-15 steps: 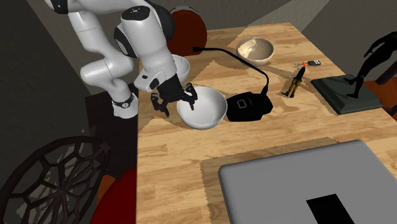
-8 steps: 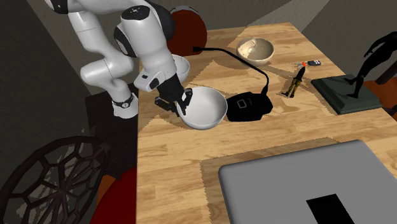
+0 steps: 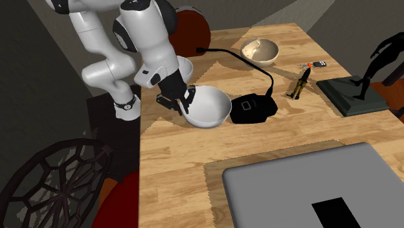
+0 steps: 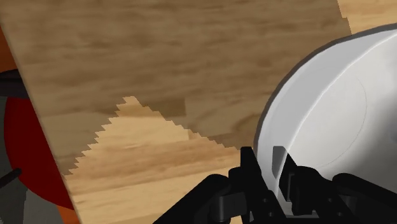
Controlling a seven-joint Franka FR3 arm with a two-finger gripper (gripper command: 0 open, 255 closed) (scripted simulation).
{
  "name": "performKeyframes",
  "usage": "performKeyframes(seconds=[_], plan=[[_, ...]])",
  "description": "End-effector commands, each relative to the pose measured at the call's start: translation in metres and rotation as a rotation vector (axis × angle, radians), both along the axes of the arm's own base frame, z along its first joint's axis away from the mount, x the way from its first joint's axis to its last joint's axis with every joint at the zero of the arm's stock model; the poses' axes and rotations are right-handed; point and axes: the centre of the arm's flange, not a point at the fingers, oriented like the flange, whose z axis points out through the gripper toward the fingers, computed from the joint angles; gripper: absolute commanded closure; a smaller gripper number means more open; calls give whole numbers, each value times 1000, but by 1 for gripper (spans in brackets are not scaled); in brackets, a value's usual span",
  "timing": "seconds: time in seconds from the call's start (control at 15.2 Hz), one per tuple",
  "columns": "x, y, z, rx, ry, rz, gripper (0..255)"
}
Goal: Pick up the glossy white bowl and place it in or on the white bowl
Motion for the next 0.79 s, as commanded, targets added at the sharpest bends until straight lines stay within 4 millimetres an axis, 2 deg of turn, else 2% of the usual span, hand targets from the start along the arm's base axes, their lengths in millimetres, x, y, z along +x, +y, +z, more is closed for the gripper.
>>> performKeyframes(seconds=[0.0,0.73], plan=[[0,0,11,0,0,0,255],[0,0,69,0,0,0,255]])
